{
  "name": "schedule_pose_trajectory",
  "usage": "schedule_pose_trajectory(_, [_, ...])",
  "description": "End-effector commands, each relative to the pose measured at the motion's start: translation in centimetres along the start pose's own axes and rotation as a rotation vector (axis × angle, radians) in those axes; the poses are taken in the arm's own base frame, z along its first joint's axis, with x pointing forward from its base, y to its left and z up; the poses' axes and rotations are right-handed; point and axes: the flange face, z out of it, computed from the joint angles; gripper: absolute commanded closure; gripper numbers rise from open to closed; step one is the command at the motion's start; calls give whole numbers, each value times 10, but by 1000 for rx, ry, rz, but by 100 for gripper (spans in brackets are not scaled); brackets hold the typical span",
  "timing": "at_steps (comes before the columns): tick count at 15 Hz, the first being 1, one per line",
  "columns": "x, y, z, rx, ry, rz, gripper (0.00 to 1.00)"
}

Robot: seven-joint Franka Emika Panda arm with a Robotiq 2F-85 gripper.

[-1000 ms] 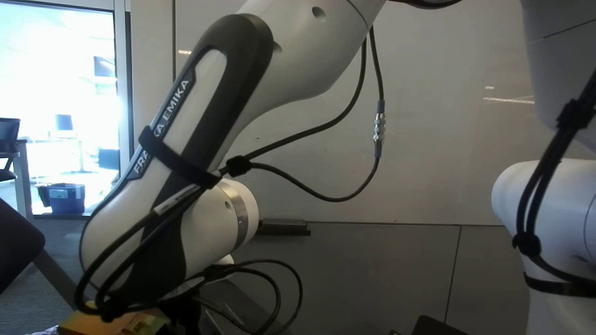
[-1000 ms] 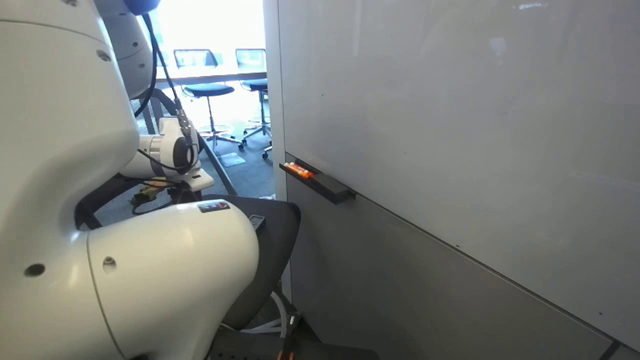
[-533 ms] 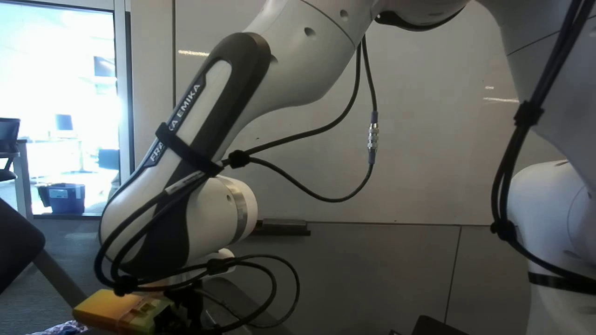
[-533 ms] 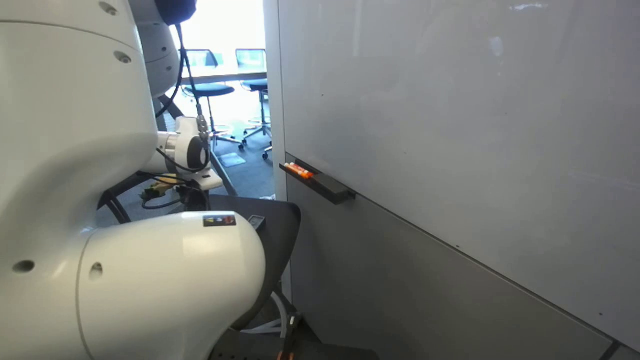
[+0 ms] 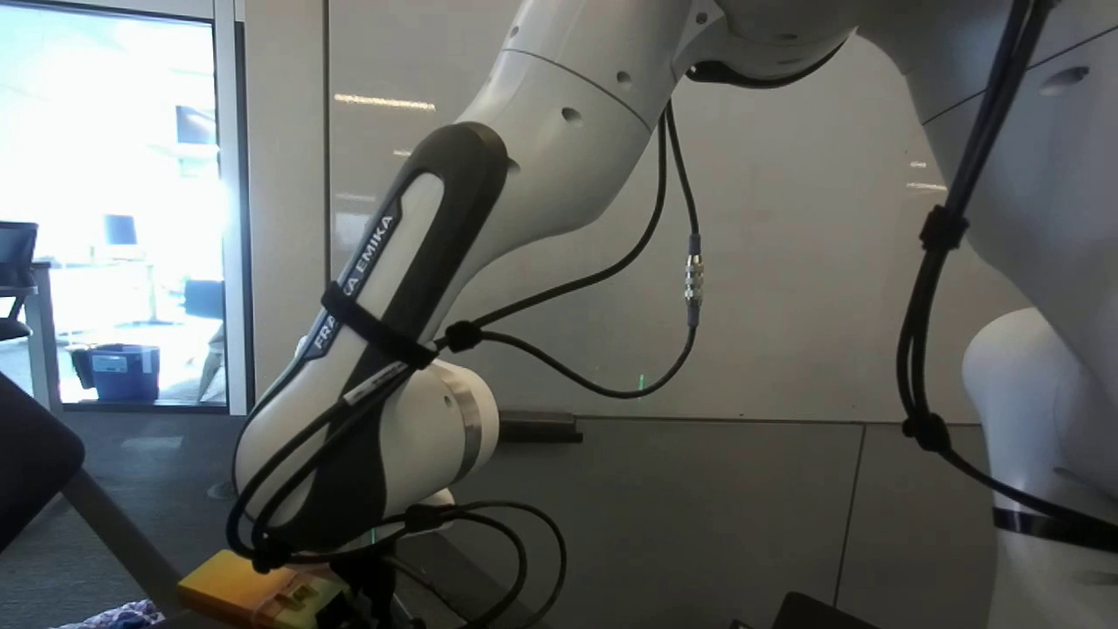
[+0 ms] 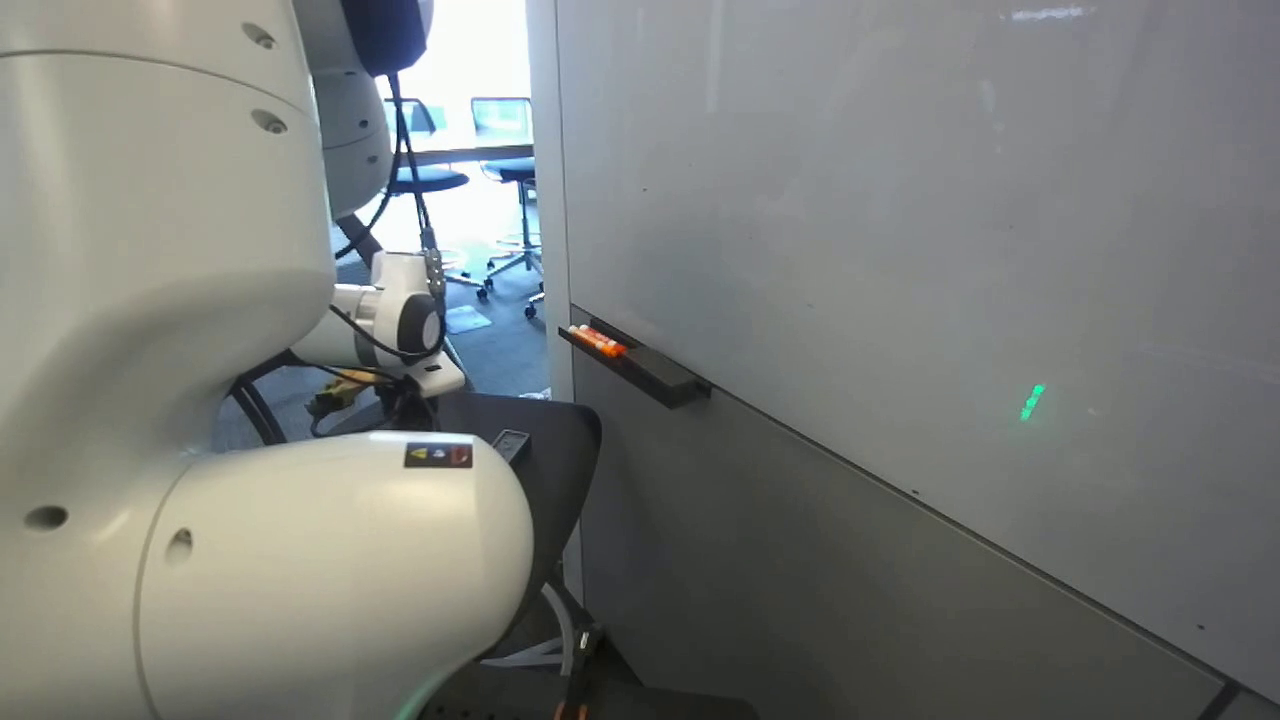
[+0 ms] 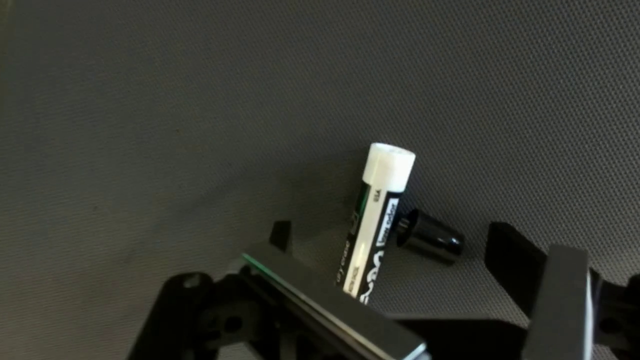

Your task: Use the marker on the chair to write on the white board

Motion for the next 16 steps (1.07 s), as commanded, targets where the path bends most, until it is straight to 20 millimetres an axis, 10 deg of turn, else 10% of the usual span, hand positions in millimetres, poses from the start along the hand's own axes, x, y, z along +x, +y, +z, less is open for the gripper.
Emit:
schedule_pose_trajectory(1, [5, 1, 10, 35, 14, 24, 0])
schedule_pose_trajectory(4, [4, 4, 15, 46, 15, 20, 13])
schedule_pose_trajectory(8, [-3, 7, 8, 79, 31, 7, 1])
schedule_pose_trajectory(9, [-4, 9, 8, 79, 35, -1, 29])
schedule_pose_trajectory(16, [-11, 15, 1, 83, 53, -33, 73])
